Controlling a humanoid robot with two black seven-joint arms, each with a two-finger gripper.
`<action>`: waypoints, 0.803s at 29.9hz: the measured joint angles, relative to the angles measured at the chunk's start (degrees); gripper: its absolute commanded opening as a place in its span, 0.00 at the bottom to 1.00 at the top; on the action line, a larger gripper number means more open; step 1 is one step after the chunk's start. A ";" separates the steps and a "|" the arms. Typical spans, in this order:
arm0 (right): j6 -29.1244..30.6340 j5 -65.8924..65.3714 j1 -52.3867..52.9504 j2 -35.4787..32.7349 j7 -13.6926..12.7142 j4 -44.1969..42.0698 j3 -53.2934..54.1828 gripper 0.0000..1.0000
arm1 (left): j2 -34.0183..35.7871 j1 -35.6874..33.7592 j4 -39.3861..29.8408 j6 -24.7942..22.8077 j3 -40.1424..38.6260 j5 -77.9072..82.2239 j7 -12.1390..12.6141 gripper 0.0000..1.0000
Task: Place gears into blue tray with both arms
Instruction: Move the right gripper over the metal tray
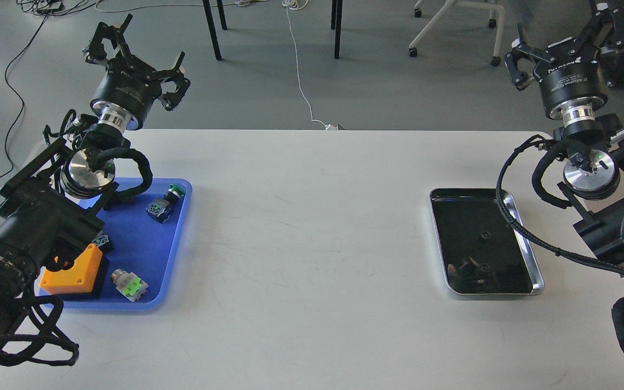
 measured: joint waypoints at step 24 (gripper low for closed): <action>0.62 -0.77 14.17 -9.92 -0.13 0.89 -24.50 0.99 | 0.45 -0.18 -0.41 0.71 0.49 0.16 -1.85 0.98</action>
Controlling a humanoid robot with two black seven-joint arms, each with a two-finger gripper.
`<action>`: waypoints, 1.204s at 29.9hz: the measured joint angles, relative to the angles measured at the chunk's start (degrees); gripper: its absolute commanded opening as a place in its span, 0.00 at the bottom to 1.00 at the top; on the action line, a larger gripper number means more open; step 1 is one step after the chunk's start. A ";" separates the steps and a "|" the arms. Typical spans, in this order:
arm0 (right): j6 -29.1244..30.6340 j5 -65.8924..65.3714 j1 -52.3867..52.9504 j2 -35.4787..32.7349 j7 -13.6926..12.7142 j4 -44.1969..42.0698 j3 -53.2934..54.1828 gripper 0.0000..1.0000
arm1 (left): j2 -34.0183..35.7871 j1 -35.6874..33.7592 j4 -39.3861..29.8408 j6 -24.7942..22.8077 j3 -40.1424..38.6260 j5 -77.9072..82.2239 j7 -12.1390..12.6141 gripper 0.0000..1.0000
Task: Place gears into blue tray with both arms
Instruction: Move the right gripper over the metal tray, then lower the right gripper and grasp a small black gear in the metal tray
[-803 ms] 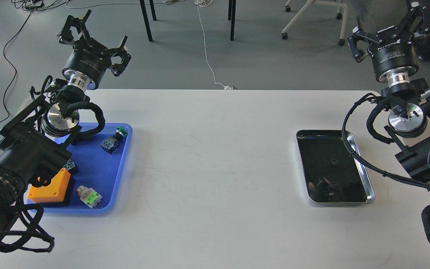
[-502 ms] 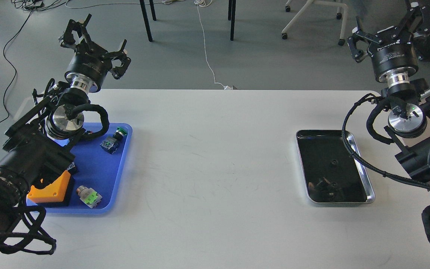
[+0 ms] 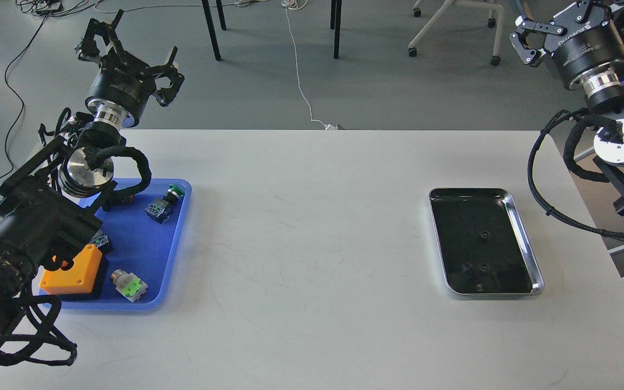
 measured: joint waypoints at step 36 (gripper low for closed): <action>0.12 -63.04 37.35 -2.28 2.07 27.13 -76.36 0.98 | 4.02 0.37 -3.42 -3.24 0.27 0.18 0.95 0.98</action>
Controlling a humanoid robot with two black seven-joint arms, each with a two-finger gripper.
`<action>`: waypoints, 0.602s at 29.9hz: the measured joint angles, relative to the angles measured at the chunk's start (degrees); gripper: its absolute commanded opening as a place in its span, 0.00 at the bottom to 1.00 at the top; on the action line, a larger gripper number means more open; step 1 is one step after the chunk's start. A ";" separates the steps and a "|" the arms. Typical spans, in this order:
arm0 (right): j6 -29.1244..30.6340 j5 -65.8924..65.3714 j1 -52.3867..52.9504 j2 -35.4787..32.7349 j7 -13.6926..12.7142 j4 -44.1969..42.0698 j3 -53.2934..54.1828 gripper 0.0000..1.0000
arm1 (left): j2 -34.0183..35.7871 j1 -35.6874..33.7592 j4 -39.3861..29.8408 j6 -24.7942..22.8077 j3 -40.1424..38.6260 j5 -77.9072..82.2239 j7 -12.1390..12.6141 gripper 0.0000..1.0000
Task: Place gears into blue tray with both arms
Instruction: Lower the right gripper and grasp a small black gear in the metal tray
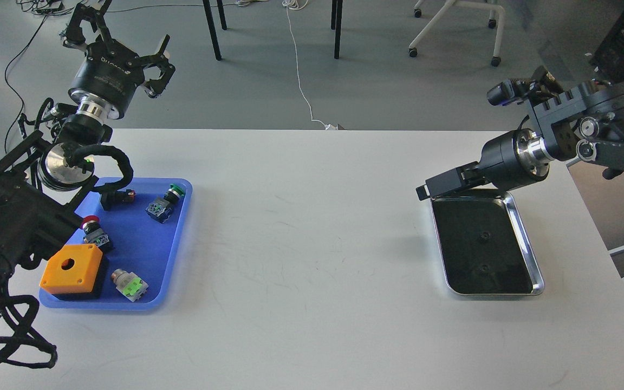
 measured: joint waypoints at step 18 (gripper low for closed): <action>-12.01 -5.85 -10.30 6.29 -0.01 -11.75 -10.51 0.89 | 0.06 1.47 0.09 -0.05 0.24 -0.03 -0.08 0.98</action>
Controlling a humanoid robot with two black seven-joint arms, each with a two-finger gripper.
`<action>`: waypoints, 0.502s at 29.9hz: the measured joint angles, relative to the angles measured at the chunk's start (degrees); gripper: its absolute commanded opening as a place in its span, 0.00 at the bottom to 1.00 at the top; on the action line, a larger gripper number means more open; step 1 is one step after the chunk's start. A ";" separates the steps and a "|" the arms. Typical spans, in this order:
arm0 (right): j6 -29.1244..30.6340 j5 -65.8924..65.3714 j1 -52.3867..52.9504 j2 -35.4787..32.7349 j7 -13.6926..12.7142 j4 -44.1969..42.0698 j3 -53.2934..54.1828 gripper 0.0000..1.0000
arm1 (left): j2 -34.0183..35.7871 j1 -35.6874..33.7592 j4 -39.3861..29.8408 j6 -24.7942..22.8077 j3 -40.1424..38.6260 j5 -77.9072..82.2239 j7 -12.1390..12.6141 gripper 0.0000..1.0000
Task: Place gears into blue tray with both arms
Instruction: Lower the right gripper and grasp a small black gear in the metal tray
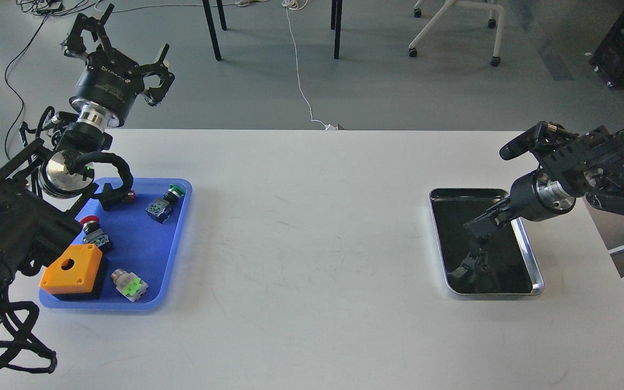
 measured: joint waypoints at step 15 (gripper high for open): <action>-1.51 0.14 -7.30 2.12 -0.10 -5.15 1.32 0.62 | -0.40 0.85 0.39 0.00 0.12 0.38 -0.01 0.98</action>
